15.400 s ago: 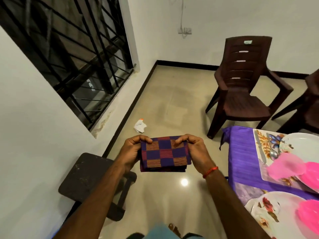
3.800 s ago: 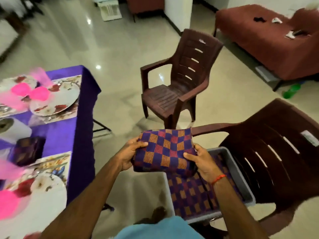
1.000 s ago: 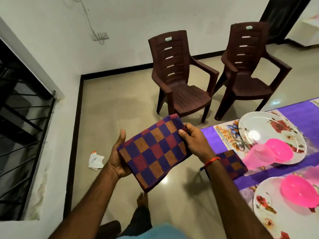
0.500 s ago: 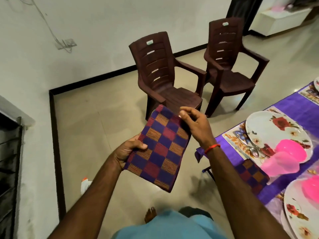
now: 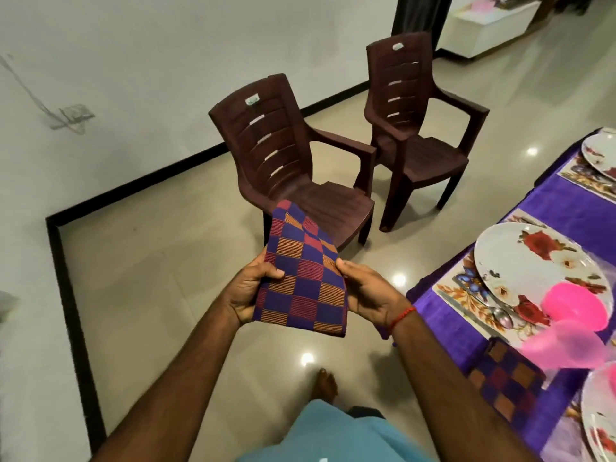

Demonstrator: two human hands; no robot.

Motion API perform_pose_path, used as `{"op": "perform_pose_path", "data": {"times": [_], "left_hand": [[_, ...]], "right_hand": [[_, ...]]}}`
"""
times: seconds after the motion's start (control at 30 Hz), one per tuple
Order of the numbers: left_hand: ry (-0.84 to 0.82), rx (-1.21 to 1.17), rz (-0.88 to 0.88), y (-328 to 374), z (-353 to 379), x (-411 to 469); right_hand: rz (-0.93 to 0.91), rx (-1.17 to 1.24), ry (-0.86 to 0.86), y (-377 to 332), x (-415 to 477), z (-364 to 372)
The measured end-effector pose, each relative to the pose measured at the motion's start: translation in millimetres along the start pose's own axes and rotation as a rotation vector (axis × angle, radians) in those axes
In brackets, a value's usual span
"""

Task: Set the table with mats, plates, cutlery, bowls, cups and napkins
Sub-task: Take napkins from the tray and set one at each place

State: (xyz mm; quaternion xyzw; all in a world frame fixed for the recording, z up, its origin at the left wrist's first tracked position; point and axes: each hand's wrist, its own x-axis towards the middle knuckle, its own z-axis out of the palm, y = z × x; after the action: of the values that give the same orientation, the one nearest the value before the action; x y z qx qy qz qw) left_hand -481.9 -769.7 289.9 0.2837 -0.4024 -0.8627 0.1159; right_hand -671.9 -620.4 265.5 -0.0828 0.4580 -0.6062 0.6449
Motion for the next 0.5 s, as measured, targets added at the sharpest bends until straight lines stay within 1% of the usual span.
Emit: {"op": "perform_pose_path", "data": {"times": [0.07, 0.1, 0.2, 0.3, 0.5], "left_hand": [[0.014, 0.003, -0.012, 14.4, 1.2, 23.1], [0.025, 0.006, -0.018, 21.8, 2.2, 35.1], [0.082, 0.026, -0.043, 39.7, 1.3, 71.5], [0.089, 0.006, -0.07, 48.0, 0.8, 106.1], [0.06, 0.044, -0.105, 59.6, 4.9, 163.4]], "right_hand": [[-0.08, 0.042, 0.013, -20.0, 17.9, -1.0], [-0.119, 0.023, 0.034, -30.3, 26.3, -1.6], [-0.207, -0.143, 0.098, -59.1, 49.5, -1.9], [-0.245, -0.231, 0.129, -80.1, 68.4, -9.4], [-0.279, -0.267, 0.232, -111.0, 83.8, -36.6]]}}
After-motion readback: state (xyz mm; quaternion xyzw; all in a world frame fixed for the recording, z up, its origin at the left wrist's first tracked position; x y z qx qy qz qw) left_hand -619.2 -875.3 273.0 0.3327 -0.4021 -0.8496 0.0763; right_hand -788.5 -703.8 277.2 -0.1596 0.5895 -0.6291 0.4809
